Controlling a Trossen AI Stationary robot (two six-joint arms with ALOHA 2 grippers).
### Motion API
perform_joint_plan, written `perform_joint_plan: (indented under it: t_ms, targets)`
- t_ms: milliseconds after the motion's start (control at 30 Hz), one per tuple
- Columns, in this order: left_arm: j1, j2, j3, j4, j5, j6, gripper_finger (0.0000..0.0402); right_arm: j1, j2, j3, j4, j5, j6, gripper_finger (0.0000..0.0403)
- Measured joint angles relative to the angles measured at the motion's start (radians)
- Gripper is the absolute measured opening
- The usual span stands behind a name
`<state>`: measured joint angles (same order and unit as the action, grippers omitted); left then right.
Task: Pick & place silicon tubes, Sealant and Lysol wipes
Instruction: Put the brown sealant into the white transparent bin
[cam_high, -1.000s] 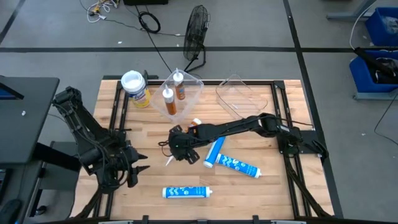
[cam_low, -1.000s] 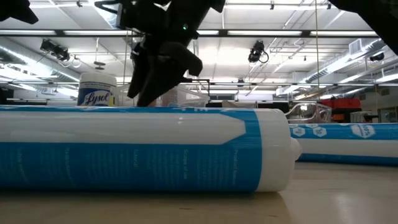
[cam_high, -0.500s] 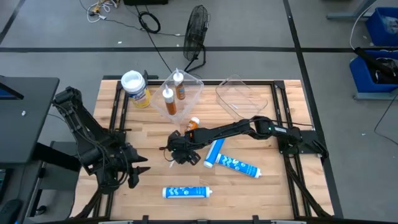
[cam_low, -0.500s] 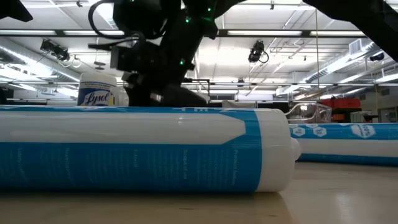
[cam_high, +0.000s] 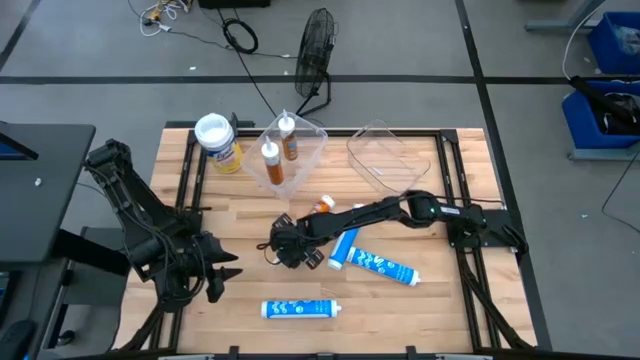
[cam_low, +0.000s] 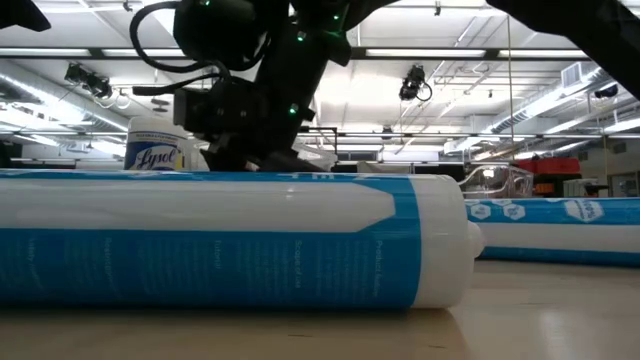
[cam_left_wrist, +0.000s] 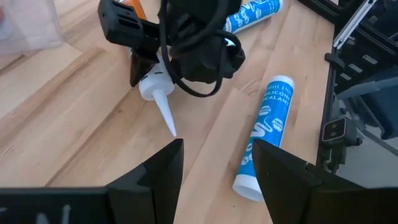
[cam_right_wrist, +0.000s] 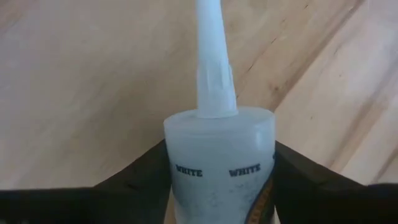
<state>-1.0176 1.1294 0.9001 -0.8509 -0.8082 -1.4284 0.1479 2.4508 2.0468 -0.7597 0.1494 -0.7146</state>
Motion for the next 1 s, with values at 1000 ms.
perform_joint_plan:
  t_ms: [1000]
  targets:
    - [0.057,0.0,0.0,0.016,-0.061,0.155,0.0195,0.03,-0.216,0.272,-0.196,-0.042,0.605,0.0211]
